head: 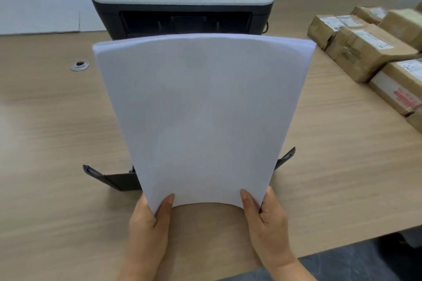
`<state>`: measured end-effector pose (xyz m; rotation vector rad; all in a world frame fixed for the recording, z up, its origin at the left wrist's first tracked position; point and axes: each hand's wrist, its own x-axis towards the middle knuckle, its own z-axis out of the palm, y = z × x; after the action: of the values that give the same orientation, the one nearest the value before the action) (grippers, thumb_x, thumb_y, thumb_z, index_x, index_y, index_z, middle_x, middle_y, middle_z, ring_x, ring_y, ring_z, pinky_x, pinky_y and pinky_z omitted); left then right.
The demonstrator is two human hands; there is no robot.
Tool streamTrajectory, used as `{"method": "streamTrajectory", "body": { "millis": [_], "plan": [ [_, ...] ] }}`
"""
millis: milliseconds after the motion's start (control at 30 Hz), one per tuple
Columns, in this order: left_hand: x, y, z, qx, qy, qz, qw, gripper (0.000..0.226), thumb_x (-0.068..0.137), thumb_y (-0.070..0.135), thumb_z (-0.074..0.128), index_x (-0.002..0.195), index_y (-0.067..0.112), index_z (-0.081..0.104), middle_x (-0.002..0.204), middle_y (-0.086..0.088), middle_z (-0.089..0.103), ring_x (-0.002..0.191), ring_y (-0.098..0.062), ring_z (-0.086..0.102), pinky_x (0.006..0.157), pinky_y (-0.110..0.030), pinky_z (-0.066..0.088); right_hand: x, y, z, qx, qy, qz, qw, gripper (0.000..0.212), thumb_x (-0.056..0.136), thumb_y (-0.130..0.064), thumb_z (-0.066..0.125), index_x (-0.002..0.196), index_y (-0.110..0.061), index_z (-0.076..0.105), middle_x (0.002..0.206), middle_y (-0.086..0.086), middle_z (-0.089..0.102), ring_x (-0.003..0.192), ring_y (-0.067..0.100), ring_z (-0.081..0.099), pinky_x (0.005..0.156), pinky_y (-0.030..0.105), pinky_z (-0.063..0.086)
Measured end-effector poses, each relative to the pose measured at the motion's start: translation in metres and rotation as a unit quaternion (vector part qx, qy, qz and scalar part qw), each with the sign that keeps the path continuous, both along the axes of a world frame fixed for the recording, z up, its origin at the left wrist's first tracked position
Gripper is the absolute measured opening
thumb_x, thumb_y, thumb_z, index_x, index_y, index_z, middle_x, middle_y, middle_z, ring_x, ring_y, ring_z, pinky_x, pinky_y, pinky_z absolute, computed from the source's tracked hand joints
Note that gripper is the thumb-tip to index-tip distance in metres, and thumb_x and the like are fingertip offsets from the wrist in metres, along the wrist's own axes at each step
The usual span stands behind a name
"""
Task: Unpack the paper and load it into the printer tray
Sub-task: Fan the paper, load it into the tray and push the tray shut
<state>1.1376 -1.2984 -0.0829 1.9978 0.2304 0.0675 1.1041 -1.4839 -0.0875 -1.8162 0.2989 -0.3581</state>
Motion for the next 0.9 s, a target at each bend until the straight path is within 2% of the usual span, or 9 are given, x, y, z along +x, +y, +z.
{"method": "streamTrajectory", "body": {
  "millis": [100, 167, 233, 300, 367, 467, 600, 733, 900],
  "plan": [
    [0.002, -0.001, 0.009, -0.008, 0.001, 0.002, 1.0, 0.04, 0.089, 0.004, 0.059, 0.129, 0.007, 0.056, 0.115, 0.0, 0.061, 0.111, -0.017, 0.053, 0.091, -0.026, 0.037, 0.004, 0.001, 0.016, 0.007, -0.022, -0.021, 1.0, 0.025, 0.082, -0.038, 0.055, 0.103, -0.052, 0.059, 0.099, -0.035, 0.067, 0.093, -0.012, 0.063, 0.075, 0.003, 0.048],
    [0.006, -0.003, 0.023, -0.017, -0.006, 0.002, 1.0, 0.038, 0.089, 0.005, 0.059, 0.126, 0.011, 0.057, 0.105, 0.011, 0.062, 0.107, -0.014, 0.054, 0.088, -0.026, 0.037, 0.009, -0.001, 0.027, 0.004, -0.038, -0.026, 0.999, 0.028, 0.08, -0.041, 0.053, 0.104, -0.054, 0.058, 0.101, -0.031, 0.068, 0.094, -0.009, 0.064, 0.077, 0.007, 0.05],
    [0.01, -0.005, 0.042, -0.027, -0.005, -0.003, 1.0, 0.03, 0.09, 0.008, 0.059, 0.118, 0.02, 0.058, 0.096, 0.023, 0.058, 0.1, -0.012, 0.054, 0.078, -0.023, 0.039, 0.017, -0.004, 0.038, 0.004, -0.056, -0.021, 0.998, 0.028, 0.082, -0.04, 0.053, 0.109, -0.046, 0.06, 0.105, -0.025, 0.069, 0.098, -0.004, 0.065, 0.081, 0.012, 0.052],
    [0.015, -0.005, 0.06, -0.045, -0.002, -0.011, 0.999, 0.021, 0.09, 0.013, 0.06, 0.1, 0.031, 0.055, 0.09, 0.021, 0.06, 0.092, -0.008, 0.059, 0.071, -0.017, 0.04, 0.027, -0.008, 0.05, -0.002, -0.077, -0.015, 0.997, 0.034, 0.086, -0.035, 0.053, 0.119, -0.029, 0.06, 0.112, -0.021, 0.068, 0.104, 0.001, 0.065, 0.087, 0.016, 0.052],
    [0.02, -0.004, 0.077, -0.052, -0.005, -0.021, 0.998, 0.024, 0.089, 0.018, 0.061, 0.09, 0.041, 0.053, 0.085, 0.016, 0.067, 0.089, 0.009, 0.061, 0.066, -0.01, 0.042, 0.037, -0.012, 0.063, -0.017, -0.085, -0.006, 0.996, 0.037, 0.092, -0.025, 0.053, 0.129, -0.018, 0.055, 0.118, -0.022, 0.065, 0.109, -0.001, 0.062, 0.092, 0.017, 0.05],
    [0.029, -0.003, 0.094, -0.049, -0.004, -0.024, 0.999, 0.02, 0.089, 0.022, 0.06, 0.087, 0.041, 0.055, 0.084, 0.022, 0.071, 0.08, 0.025, 0.056, 0.06, 0.001, 0.041, 0.05, -0.015, 0.078, -0.009, -0.071, 0.002, 0.997, 0.036, 0.094, -0.017, 0.051, 0.129, -0.023, 0.054, 0.121, -0.022, 0.062, 0.112, -0.003, 0.06, 0.097, 0.02, 0.048],
    [0.049, -0.003, 0.1, -0.041, 0.026, -0.036, 0.998, 0.011, 0.094, 0.025, 0.053, 0.097, 0.035, 0.057, 0.088, 0.02, 0.066, 0.083, 0.011, 0.06, 0.061, -0.007, 0.041, 0.067, -0.018, 0.091, -0.038, -0.03, 0.019, 0.999, 0.035, 0.094, -0.015, 0.047, 0.122, -0.035, 0.054, 0.116, -0.03, 0.061, 0.106, -0.007, 0.06, 0.093, 0.017, 0.049],
    [0.07, 0.0, 0.095, -0.037, 0.073, -0.039, 0.996, 0.012, 0.095, 0.023, 0.053, 0.098, 0.031, 0.06, 0.091, 0.017, 0.067, 0.085, 0.003, 0.061, 0.063, -0.016, 0.042, 0.081, -0.024, 0.099, -0.031, 0.036, 0.06, 0.997, 0.052, 0.093, -0.003, 0.044, 0.105, -0.052, 0.056, 0.102, -0.033, 0.066, 0.096, -0.009, 0.063, 0.079, 0.01, 0.051],
    [0.085, 0.008, 0.085, -0.039, 0.122, -0.026, 0.991, 0.012, 0.091, 0.017, 0.06, 0.091, 0.028, 0.066, 0.092, 0.008, 0.072, 0.088, -0.016, 0.068, 0.072, -0.029, 0.051, 0.093, -0.032, 0.091, 0.015, 0.112, 0.069, 0.991, 0.057, 0.087, 0.005, 0.044, 0.083, -0.045, 0.071, 0.092, -0.017, 0.076, 0.091, 0.01, 0.071, 0.079, 0.03, 0.057]
  ]
}}
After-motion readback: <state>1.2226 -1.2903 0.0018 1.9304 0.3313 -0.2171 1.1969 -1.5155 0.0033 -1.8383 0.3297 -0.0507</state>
